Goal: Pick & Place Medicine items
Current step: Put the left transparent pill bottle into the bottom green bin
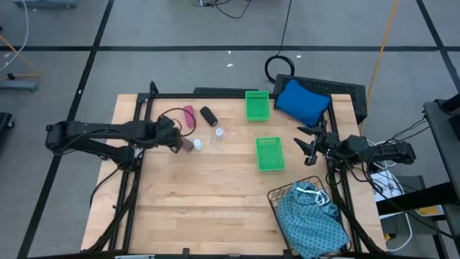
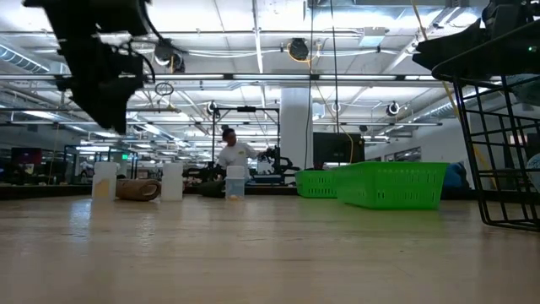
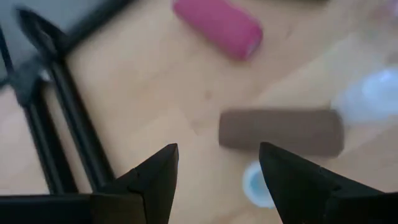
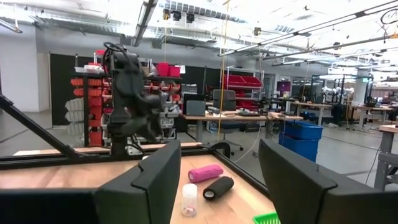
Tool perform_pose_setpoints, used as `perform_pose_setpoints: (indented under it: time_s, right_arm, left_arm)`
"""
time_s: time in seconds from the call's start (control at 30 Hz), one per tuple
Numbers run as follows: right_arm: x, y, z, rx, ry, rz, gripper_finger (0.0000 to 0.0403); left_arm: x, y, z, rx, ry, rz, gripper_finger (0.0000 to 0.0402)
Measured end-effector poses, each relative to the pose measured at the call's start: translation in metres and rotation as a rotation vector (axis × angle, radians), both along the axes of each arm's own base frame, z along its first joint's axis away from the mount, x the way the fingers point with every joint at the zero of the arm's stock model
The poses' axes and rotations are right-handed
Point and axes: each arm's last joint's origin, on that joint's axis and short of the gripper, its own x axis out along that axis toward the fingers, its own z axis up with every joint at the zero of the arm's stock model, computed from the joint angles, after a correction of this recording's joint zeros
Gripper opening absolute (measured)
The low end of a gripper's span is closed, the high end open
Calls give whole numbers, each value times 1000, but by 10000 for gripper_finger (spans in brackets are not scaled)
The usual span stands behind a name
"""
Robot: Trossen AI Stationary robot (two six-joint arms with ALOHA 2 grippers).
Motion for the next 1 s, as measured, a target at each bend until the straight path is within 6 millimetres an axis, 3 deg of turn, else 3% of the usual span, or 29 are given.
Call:
perform_pose_setpoints:
  time_s: [0.07,0.17,0.4,0.7,0.83,1.0]
  right_arm:
    - [0,0,0,0,0,0,206]
    - [0,0,0,-8,3,-3,206]
    - [0,0,0,-20,7,-6,207]
    - [0,0,0,-37,13,-11,207]
    - [0,0,0,-37,13,-11,207]
    - [0,0,0,-34,9,-10,204]
  left_arm:
    - [-9,-10,4,30,-81,-26,232]
    - [-22,-24,-5,20,-194,-73,232]
    - [-43,-46,-63,-52,-314,-118,232]
    - [-59,-54,-115,-46,-334,-191,232]
    - [-53,-54,-115,17,-296,-290,232]
    - [-51,-50,-119,93,-261,-260,232]
